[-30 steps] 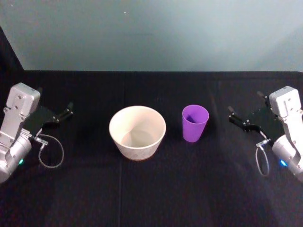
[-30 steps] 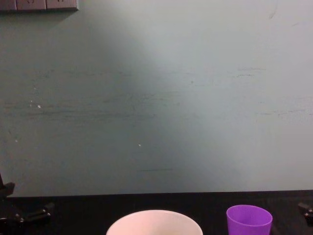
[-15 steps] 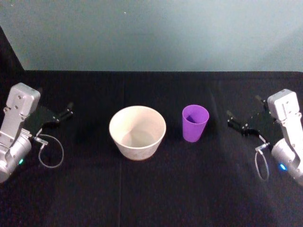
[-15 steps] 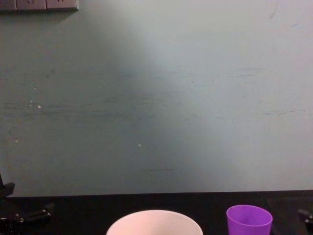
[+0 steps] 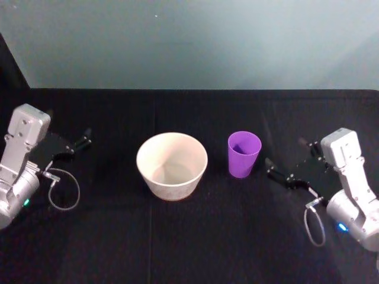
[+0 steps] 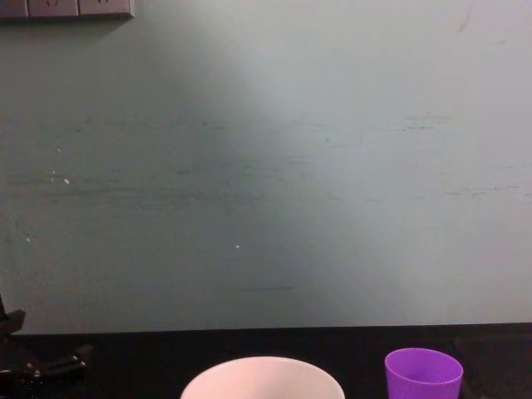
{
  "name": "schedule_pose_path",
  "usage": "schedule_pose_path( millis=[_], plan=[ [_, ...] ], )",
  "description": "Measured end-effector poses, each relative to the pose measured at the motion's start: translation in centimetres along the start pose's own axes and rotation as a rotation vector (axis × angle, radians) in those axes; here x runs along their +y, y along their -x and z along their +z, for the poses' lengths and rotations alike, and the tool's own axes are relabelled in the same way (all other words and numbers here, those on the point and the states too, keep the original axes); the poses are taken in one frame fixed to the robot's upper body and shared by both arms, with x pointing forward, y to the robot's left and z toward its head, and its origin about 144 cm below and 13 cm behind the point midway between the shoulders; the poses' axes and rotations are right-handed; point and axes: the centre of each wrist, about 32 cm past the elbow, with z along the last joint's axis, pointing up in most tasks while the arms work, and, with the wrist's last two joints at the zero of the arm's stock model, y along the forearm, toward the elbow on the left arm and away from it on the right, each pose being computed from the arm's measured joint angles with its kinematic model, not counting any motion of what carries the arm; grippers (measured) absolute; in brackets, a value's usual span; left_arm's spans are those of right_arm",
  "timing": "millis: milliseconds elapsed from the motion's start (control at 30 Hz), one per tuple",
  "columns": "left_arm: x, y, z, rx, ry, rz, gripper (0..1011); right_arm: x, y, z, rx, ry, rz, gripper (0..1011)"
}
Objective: Pick up the cup and pour the mung beans from the cup into the bowl.
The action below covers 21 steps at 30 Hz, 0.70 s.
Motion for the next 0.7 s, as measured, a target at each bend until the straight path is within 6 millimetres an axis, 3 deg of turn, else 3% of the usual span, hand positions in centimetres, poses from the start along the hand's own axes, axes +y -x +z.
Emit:
schedule_pose_path(
  millis=[333, 700],
  plan=[
    [0.0, 0.0, 0.0, 0.0, 0.0, 0.0, 1000, 0.8, 1.9, -0.5, 0.074, -0.03, 0.083, 1003],
    [0.0, 0.0, 0.0, 0.0, 0.0, 0.0, 1000, 2.3, 2.7, -1.0, 0.15, -0.082, 0.129, 1003]
  ],
)
